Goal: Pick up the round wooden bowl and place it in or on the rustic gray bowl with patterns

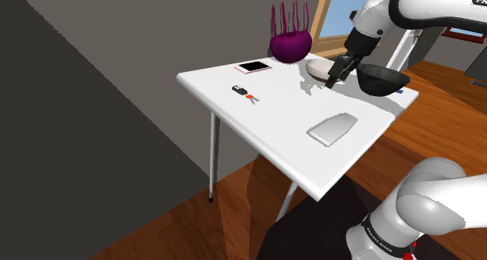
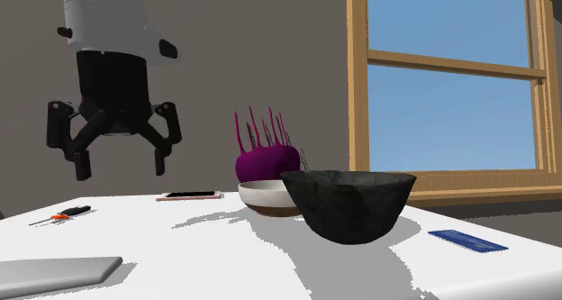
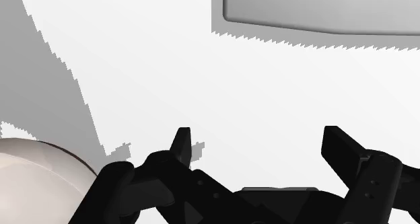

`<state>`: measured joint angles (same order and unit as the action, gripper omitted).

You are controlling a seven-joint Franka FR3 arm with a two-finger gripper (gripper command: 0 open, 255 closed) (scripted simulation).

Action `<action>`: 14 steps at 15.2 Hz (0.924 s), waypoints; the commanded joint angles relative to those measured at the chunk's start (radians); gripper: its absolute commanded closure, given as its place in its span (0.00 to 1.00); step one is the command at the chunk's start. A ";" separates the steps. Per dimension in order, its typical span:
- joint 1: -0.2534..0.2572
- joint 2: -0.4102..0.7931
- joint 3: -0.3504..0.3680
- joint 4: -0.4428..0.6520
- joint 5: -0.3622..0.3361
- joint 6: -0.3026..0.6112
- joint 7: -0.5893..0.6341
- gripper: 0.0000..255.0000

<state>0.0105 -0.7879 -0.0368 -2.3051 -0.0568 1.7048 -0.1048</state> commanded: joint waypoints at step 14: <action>-0.036 0.383 -0.184 0.262 -0.060 0.166 -0.207 0.00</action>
<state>-0.0235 -0.4368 -0.2073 -2.0650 -0.1171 1.8570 -0.2955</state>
